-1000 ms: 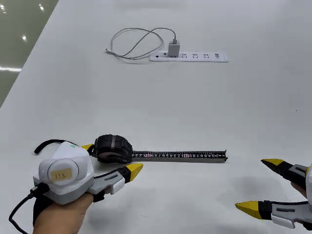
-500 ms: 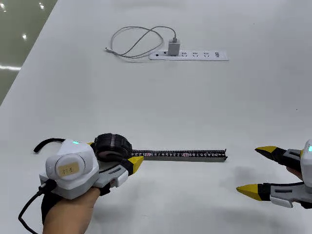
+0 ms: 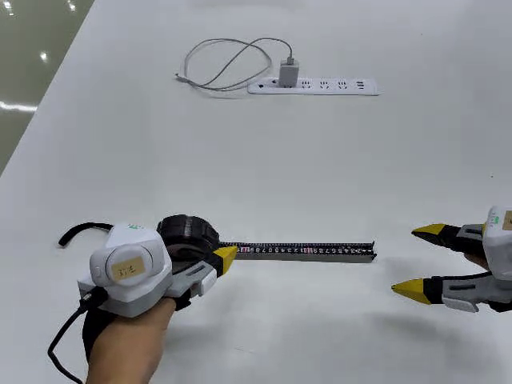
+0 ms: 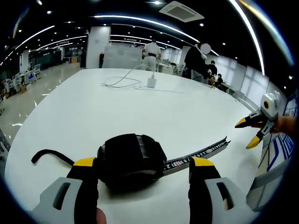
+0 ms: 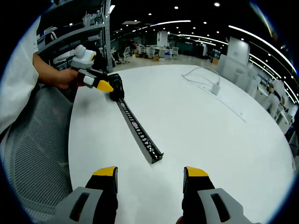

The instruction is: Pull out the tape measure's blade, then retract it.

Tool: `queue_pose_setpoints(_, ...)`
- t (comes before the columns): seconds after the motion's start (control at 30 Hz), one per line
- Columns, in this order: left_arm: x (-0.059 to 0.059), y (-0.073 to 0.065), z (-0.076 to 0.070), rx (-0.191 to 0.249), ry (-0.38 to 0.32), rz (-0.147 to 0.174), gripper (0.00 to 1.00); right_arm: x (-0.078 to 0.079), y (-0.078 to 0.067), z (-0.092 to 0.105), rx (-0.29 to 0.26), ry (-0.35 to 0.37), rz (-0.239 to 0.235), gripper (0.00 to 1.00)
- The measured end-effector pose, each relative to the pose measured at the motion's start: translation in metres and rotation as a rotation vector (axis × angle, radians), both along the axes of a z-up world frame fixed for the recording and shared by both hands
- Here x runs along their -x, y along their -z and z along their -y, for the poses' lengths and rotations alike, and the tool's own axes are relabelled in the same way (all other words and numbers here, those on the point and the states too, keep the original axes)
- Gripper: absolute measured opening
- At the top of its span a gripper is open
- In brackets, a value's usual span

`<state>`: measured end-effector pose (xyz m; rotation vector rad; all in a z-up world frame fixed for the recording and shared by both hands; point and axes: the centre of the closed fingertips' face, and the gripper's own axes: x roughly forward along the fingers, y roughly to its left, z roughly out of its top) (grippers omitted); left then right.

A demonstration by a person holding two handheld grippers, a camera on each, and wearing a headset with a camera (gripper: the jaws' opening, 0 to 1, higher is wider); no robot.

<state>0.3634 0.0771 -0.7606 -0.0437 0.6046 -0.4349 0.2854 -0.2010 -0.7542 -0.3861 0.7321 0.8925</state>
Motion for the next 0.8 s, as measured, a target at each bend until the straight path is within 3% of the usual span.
queue_pose_setpoints(0.23,-0.003,0.002,-0.001,-0.010,-0.033,-0.007,0.75,-0.010,0.005,-0.002,0.021,-0.036,-0.009,0.49)
queue_pose_setpoints(0.3,-0.003,0.004,-0.002,-0.037,-0.040,-0.007,0.73,-0.013,0.007,-0.003,0.026,-0.048,-0.016,0.48)
queue_pose_setpoints(0.4,-0.005,0.003,-0.004,-0.030,-0.063,-0.011,0.71,-0.016,0.009,-0.005,0.034,-0.073,-0.022,0.46)
queue_pose_setpoints(0.6,-0.007,0.007,-0.009,-0.062,-0.085,-0.015,0.66,-0.022,0.012,-0.008,0.050,-0.108,-0.030,0.42)
queue_pose_setpoints(0.67,-0.009,0.007,-0.010,-0.038,-0.106,-0.020,0.64,-0.024,0.014,-0.008,0.058,-0.121,-0.033,0.41)
queue_pose_setpoints(0.8,-0.009,0.009,-0.011,-0.044,-0.112,-0.024,0.64,-0.027,0.016,-0.009,0.064,-0.139,-0.037,0.38)
